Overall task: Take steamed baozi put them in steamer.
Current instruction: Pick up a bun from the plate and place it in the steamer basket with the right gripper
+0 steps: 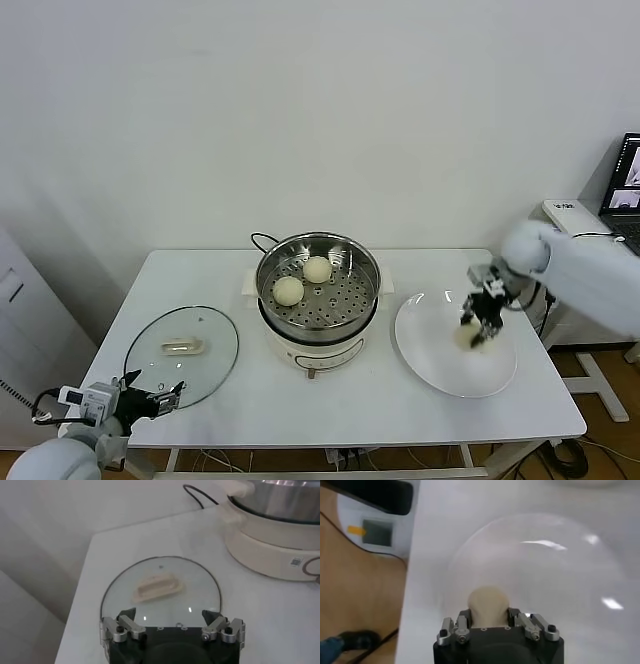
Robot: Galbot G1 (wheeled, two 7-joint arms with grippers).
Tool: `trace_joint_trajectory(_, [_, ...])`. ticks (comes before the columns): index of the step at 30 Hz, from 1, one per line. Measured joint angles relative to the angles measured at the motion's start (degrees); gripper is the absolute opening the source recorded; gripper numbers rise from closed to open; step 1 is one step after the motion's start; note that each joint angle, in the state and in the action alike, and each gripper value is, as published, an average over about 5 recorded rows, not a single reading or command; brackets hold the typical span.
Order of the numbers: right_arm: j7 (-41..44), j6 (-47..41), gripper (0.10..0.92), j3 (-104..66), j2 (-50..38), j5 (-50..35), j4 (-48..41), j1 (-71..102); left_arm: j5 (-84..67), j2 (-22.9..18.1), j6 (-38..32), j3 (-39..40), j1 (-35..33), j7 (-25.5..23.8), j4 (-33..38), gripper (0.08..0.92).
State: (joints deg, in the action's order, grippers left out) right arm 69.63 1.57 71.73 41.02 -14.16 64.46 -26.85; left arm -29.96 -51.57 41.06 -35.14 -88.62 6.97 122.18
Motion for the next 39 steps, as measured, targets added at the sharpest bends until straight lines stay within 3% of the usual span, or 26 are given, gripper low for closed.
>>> trace_joint_trajectory(20, [1.59,21.80,0.450,-3.68,19.77,-4.09,-5.13,-8.39,-0.35,1.04,-0.43,0.66,0.21,0.00,0.11,0.823])
trace_joint_trajectory(39, [1.40,41.51,0.454,-4.32,28.33,7.28,0.96,-4.57,-0.39,1.24,-1.33,0.47,-0.63,-0.12,0.36,0.823])
